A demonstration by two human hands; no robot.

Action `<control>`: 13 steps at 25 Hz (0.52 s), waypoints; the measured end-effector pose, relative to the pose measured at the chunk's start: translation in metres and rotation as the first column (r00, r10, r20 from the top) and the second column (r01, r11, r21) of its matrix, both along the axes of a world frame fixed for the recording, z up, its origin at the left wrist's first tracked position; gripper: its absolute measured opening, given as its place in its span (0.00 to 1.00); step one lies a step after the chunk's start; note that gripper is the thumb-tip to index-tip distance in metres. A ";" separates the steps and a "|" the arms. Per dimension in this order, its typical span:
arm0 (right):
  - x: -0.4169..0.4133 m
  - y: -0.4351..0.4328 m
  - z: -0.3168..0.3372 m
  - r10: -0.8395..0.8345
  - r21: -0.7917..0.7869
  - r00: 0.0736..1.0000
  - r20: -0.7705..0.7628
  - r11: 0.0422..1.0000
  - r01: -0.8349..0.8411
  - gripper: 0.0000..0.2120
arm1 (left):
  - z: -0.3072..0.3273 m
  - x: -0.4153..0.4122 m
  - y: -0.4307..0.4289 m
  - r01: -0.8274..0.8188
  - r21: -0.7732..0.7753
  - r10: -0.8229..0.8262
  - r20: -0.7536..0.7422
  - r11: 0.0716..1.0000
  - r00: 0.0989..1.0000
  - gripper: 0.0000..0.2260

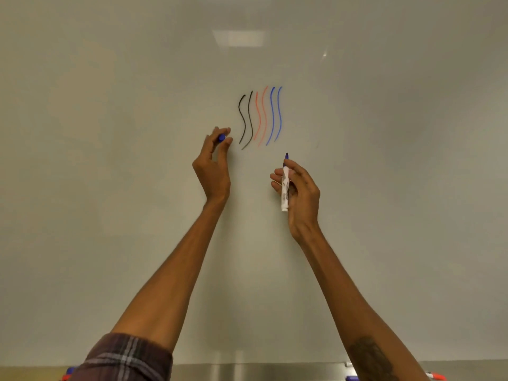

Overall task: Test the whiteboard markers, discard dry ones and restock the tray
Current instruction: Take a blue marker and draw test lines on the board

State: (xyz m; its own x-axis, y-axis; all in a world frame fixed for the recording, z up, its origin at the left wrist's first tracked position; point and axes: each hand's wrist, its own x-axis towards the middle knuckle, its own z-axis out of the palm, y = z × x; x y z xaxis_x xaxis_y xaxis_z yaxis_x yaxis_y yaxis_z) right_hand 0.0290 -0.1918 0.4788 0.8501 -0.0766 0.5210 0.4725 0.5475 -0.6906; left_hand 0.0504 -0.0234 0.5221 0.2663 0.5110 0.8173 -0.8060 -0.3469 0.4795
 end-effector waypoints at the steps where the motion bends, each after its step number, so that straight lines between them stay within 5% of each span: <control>1: 0.000 -0.003 0.005 0.043 0.012 0.999 0.004 0.999 -0.043 0.13 | 0.009 0.007 0.004 -0.043 0.020 0.043 0.018 0.999 0.999 0.14; 8: 0.015 -0.002 0.022 -0.072 -0.036 0.984 0.163 0.996 0.079 0.13 | 0.019 0.042 0.017 -0.099 0.195 0.093 0.036 0.976 0.995 0.15; 13: 0.030 0.000 0.046 -0.336 -0.071 0.904 0.264 0.928 0.365 0.10 | 0.013 0.054 0.021 -0.173 0.268 0.165 0.051 0.948 0.985 0.17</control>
